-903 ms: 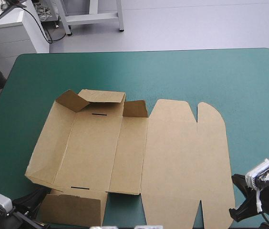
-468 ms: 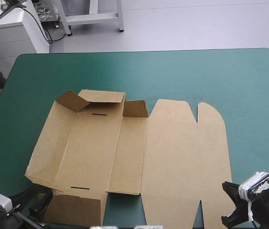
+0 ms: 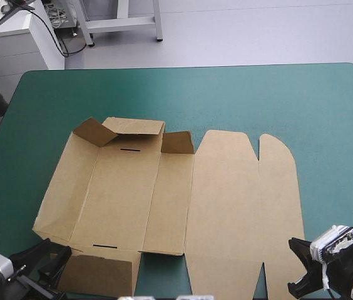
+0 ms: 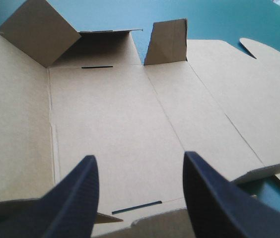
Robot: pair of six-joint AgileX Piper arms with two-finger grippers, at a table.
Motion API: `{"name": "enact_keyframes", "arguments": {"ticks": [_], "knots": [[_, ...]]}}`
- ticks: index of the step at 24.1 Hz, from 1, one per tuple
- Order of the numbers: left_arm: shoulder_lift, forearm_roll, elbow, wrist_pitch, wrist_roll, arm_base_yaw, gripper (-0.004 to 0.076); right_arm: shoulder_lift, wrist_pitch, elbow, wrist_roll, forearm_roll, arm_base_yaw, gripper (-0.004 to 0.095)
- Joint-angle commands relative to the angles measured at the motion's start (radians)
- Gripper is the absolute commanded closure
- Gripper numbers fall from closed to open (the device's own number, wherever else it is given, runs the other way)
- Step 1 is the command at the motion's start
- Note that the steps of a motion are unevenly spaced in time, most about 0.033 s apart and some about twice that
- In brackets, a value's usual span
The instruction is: Fold the box
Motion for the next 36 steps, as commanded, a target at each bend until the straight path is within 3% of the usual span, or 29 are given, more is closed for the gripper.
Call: {"name": "enact_keyframes", "arguments": {"ticks": [1, 6, 10, 14, 19, 24, 32, 36], "knots": [[0.089, 0.039, -0.061, -0.098, -0.008, -0.006, 0.0359, 0.011, -0.074, -0.023, -0.007, 0.002, -0.004, 0.0923], [0.333, 0.18, -0.185, -0.048, -0.124, -0.006, 0.0359, 0.011, -0.074, -0.023, -0.007, 0.002, -0.004, 0.0924], [0.535, 0.262, -0.301, 0.053, -0.193, -0.006, 0.0359, 0.011, -0.074, -0.023, -0.007, 0.006, -0.004, 0.0925], [0.781, 0.314, -0.46, 0.21, -0.193, -0.006, 0.0358, 0.011, -0.076, -0.023, -0.033, 0.039, -0.004, 0.0925], [1.0, 0.359, -0.593, 0.297, -0.181, 0.019, 0.0359, 0.011, -0.076, -0.023, -0.033, 0.039, -0.004, 0.0925], [1.165, 0.292, -0.66, 0.366, -0.014, 0.21, 0.0359, 0.011, -0.076, -0.023, -0.033, 0.039, -0.004, 0.0925], [1.29, -0.055, -0.648, 0.344, 0.323, 0.545, 0.0359, 0.011, -0.076, -0.023, -0.033, 0.041, -0.004, 0.0925], [1.342, -0.125, -0.626, 0.316, 0.371, 0.656, 0.0359, 0.011, -0.076, -0.023, -0.033, 0.043, -0.004, 0.0925]]}}
